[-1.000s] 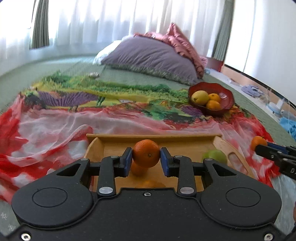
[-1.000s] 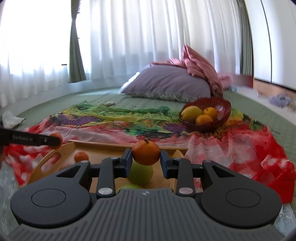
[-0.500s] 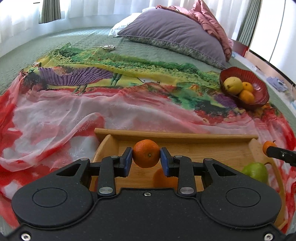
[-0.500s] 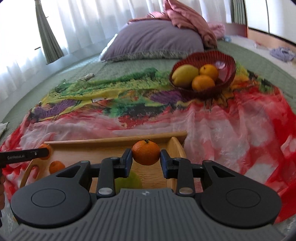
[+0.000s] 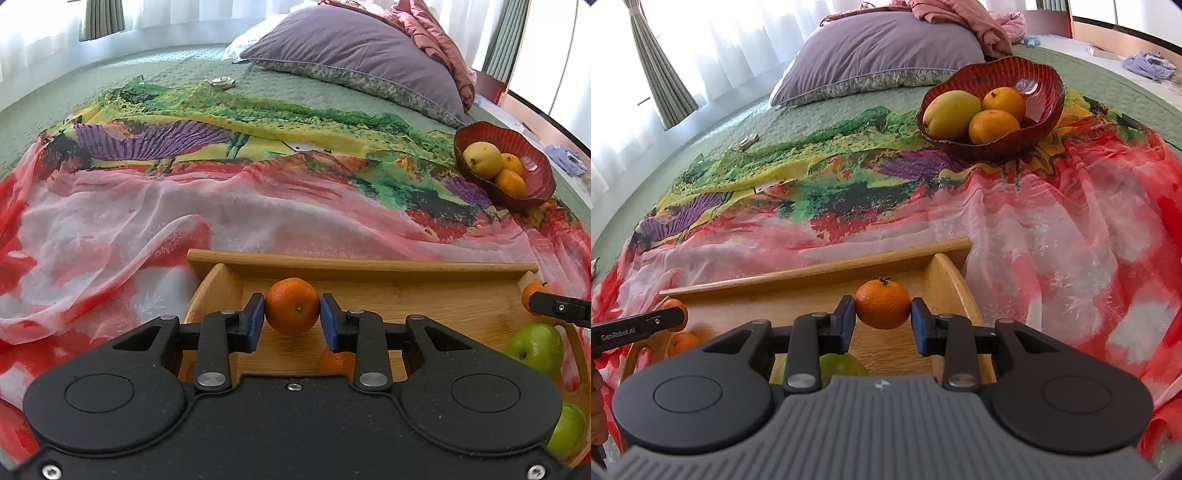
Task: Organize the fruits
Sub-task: 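Carry the tangerine onto the tray and open the left tool while the right tool carries its tangerine, then open the right tool releasing its tangerine on the tray while the left tool withdraws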
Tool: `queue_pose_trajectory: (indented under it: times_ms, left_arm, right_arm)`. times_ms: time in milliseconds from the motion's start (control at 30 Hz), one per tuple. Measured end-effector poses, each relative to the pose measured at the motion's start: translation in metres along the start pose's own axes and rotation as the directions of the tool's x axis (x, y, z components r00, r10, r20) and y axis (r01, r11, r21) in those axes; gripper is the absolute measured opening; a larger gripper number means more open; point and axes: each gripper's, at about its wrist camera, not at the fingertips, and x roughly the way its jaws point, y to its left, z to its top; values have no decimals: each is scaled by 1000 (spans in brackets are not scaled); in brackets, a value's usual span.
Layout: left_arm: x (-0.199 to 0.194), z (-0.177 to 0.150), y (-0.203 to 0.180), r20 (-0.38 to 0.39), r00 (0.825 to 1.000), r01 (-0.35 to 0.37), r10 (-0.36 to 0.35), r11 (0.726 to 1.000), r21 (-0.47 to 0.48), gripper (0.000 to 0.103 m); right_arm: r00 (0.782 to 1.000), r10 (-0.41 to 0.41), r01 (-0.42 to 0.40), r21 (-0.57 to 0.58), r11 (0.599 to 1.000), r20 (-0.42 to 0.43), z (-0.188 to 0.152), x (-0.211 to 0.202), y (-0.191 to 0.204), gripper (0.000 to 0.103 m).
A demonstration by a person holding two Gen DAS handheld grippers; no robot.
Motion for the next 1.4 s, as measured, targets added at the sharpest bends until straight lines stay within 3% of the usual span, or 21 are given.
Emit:
queue_pose_trajectory:
  times_ms: [1133, 1200, 1367, 1400]
  left_arm:
    - [7, 2, 6, -7, 1000, -3, 3, 999, -35, 31]
    - [6, 2, 6, -5, 1000, -5, 4, 999, -35, 31]
    - [-2, 2, 6, 0, 1000, -24, 24, 999, -33, 49]
    - [-6, 1, 6, 7, 1000, -22, 22, 999, -29, 50]
  right_arm:
    - [1000, 2, 0, 68, 998, -31, -4, 12, -10, 38]
    - [999, 7, -5, 74, 997, -32, -4, 12, -11, 43]
    - [999, 20, -17, 80, 997, -32, -5, 8, -14, 45]
    - [999, 23, -21, 78, 997, -25, -5, 5, -14, 55]
